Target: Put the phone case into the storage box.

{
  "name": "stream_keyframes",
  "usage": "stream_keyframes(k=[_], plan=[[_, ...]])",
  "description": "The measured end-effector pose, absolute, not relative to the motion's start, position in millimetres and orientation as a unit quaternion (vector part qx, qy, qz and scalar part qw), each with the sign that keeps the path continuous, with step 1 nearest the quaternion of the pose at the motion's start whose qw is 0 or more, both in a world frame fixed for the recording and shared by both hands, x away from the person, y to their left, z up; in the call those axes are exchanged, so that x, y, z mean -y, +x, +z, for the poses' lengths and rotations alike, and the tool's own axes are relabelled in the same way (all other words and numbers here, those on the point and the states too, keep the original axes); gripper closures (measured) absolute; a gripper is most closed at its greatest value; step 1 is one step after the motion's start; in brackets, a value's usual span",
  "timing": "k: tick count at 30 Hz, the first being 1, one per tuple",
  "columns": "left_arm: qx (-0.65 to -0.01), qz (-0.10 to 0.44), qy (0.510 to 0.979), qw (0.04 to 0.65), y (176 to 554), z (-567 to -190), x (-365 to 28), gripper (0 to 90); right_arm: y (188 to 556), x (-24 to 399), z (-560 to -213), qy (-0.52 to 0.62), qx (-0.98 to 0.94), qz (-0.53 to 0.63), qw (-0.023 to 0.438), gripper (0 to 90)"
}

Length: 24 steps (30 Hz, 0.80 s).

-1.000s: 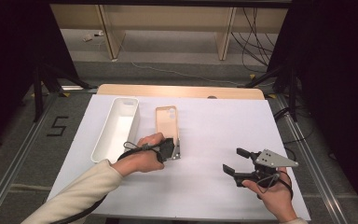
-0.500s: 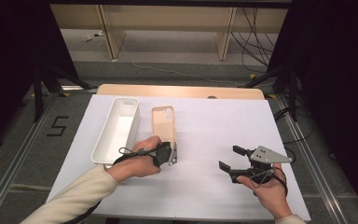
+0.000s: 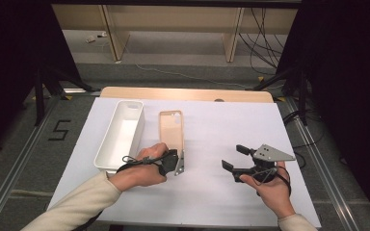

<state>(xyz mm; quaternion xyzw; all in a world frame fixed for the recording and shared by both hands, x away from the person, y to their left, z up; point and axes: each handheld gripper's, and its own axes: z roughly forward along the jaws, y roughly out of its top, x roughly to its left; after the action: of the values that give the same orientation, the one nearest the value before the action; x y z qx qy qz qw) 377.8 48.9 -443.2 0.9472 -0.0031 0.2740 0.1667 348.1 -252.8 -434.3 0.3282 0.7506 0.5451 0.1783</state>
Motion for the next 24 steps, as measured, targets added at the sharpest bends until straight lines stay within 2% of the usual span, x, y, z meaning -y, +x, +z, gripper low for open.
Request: stream_keyframes(k=[13, 15, 24], plan=[[0.012, 0.276, 0.946, 0.169, 372.9, -441.5, -46.0, 87.6, 365.5, 235.5, -431.8, 0.316, -0.753, 0.55, 0.176, 20.4], [0.015, 0.275, 0.946, 0.17, 371.0, -442.2, -45.3, 87.6, 368.3, 233.1, -430.7, 0.314, -0.751, 0.549, 0.19, 20.4], [0.023, 0.276, 0.946, 0.169, 365.8, -440.7, -42.9, 87.6, 379.7, 219.0, -428.4, 0.309, -0.756, 0.548, 0.179, 20.9]])
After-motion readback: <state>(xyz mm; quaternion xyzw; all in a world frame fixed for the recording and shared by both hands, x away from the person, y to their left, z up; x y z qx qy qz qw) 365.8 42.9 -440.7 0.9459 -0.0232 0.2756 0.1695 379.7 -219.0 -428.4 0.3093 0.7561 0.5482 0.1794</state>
